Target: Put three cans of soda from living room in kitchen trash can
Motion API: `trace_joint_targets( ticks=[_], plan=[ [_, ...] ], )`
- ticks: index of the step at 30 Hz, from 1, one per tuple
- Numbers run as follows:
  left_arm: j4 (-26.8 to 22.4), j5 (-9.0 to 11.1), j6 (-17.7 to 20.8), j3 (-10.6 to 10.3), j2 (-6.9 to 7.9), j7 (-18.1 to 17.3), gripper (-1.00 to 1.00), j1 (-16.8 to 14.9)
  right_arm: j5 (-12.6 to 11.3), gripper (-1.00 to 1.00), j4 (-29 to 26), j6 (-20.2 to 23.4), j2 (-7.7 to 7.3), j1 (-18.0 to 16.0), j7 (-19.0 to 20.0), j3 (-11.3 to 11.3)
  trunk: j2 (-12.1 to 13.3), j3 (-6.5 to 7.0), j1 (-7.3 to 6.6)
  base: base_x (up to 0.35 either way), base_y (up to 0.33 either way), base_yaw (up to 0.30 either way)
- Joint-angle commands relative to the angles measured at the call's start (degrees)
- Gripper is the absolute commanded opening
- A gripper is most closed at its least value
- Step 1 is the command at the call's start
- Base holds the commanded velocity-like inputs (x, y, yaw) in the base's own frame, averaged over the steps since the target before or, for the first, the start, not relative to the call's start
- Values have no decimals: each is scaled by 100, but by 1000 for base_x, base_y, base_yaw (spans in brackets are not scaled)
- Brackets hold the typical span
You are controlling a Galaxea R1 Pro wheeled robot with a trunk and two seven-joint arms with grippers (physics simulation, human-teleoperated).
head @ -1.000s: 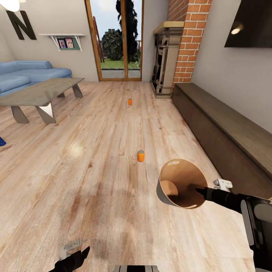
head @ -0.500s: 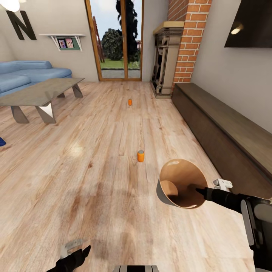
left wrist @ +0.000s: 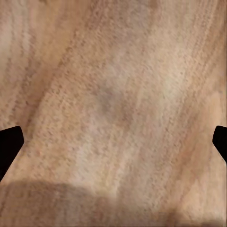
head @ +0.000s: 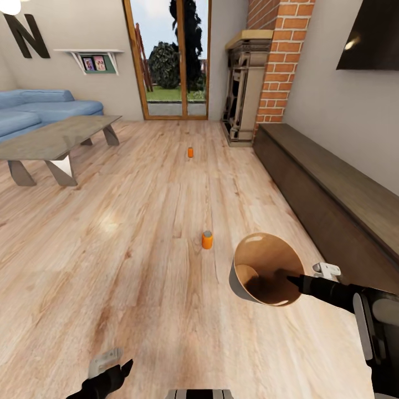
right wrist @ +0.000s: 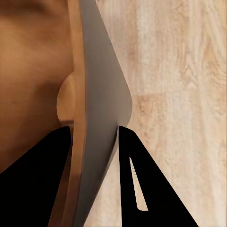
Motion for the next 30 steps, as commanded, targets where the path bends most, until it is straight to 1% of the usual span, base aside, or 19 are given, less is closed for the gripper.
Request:
trace_joint_targets(
  ticks=[1, 9, 12, 30],
  plan=[
    [1, 0, -2, 0, 0, 0, 100, 0, -177, -100, -3, 43, 0, -2, 12, 2, 0, 1, -1, 335, 0, 0],
    [20, 0, -4, 0, 0, 0, 100, 0, -177, -100, -3, 43, 9, -2, 12, 6, 0, 1, -1, 336, 0, -4],
    [22, 0, -4, 0, 0, 0, 100, 0, -176, -100, -3, 43, 13, -2, 12, 5, 0, 8, -1, 336, 0, -116],
    [23, 0, -8, 0, -2, 0, 100, 0, -170, -100, -3, 43, 4, -2, 12, -9, 0, 72, -1, 336, 0, -217]
  ],
)
